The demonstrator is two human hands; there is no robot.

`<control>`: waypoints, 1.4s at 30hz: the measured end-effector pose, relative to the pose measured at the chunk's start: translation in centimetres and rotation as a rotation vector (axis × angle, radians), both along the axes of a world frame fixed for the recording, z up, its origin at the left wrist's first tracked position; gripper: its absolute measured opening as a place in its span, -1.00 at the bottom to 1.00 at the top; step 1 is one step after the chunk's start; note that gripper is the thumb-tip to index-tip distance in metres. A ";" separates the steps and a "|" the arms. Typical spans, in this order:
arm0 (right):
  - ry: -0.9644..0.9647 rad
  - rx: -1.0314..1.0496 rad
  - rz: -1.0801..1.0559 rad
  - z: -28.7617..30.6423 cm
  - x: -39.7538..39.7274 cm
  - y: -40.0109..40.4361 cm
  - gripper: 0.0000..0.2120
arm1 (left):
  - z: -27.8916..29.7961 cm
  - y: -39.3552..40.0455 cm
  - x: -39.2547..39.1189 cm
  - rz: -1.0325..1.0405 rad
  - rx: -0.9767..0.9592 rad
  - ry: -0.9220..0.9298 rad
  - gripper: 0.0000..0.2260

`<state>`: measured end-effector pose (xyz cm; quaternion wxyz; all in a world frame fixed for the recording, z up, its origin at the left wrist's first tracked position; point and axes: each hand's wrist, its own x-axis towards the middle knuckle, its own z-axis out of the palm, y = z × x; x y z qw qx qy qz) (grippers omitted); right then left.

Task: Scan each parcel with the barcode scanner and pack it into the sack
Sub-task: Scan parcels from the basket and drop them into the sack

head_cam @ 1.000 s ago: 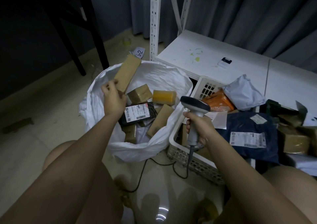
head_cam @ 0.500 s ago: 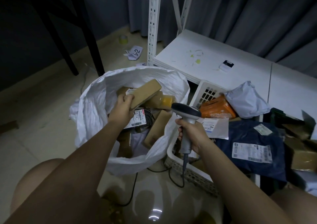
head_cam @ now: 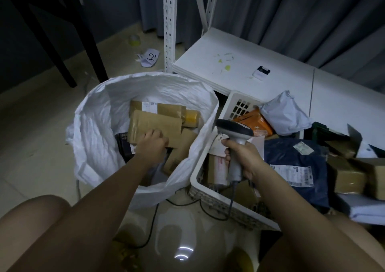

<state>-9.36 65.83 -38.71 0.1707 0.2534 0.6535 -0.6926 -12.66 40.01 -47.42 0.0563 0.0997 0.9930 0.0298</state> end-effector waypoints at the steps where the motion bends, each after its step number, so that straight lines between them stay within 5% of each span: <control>1: 0.006 0.016 0.002 0.1 0.0 0.8 -0.93 | 0.1 0.7 0.2 -0.001 0.084 -0.004 -0.73; 8: 0.085 0.265 0.084 2.1 -0.9 8.1 -0.93 | 2.5 8.7 0.2 -0.088 0.516 0.010 -0.76; 16: 0.009 0.359 0.095 1.1 -1.2 15.9 -0.91 | 0.4 19.5 -1.1 -0.138 0.501 -0.150 -0.71; 26: -0.027 0.183 0.004 -0.9 -2.2 18.0 -0.84 | -7.8 28.4 -3.5 -0.076 0.400 -0.276 -0.61; 32: -0.045 0.137 -0.054 -1.7 -3.2 18.6 -0.85 | -8.4 29.8 -4.6 -0.125 0.317 -0.166 -0.88; 37: -0.024 0.127 -0.144 -1.8 -3.7 19.0 -0.87 | -6.7 27.0 -4.0 -0.167 0.516 0.105 -0.92; 42: -0.008 0.107 -0.122 -0.7 -3.3 18.1 -0.89 | -1.2 21.1 -0.3 -0.231 0.678 0.131 -0.76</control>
